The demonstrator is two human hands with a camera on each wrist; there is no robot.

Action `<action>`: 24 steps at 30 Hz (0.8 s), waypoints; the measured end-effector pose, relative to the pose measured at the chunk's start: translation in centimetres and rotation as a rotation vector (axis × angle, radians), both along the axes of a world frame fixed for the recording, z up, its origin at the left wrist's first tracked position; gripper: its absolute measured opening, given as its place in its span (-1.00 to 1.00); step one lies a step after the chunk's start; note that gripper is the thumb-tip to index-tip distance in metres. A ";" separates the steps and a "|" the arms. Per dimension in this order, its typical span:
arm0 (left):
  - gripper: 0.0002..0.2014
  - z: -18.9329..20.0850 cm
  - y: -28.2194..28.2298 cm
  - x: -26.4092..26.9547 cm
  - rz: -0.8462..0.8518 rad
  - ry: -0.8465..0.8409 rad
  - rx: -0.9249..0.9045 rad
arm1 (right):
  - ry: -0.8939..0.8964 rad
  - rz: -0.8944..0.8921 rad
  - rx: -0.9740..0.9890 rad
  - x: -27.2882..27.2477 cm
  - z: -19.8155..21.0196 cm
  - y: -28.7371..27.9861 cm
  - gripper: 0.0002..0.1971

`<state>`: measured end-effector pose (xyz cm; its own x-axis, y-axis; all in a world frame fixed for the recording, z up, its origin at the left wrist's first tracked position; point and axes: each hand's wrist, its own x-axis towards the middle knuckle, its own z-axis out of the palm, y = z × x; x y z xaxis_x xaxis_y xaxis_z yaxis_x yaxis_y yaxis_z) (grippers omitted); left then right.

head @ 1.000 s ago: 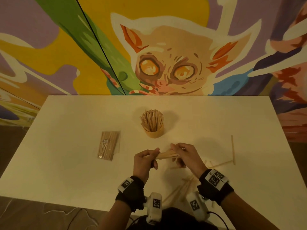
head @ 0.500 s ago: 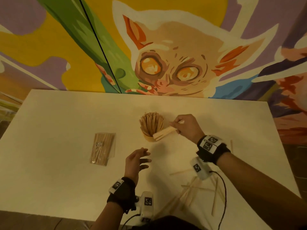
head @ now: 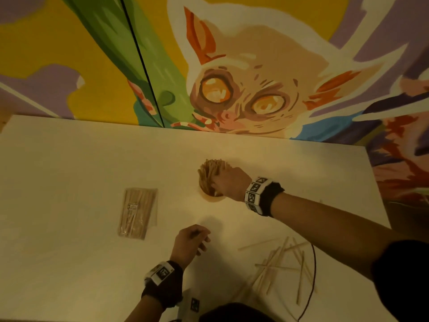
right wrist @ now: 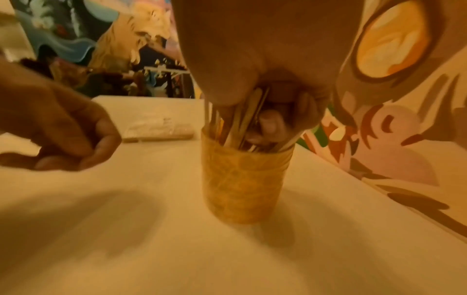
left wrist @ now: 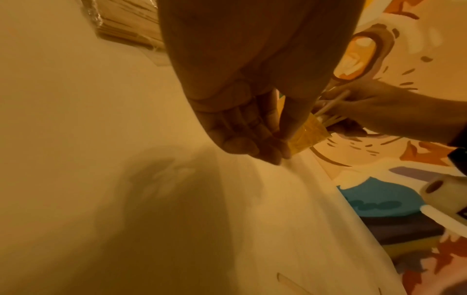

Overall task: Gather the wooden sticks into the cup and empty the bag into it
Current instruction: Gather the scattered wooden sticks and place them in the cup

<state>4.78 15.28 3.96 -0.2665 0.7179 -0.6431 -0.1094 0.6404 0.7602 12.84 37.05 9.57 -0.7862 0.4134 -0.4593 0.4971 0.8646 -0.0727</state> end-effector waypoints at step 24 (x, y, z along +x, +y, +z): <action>-0.62 -2.3 -4.9 11.6 -1.218 0.728 -0.149 | 0.066 -1.043 -0.322 30.9 -1.7 -7.6 -0.78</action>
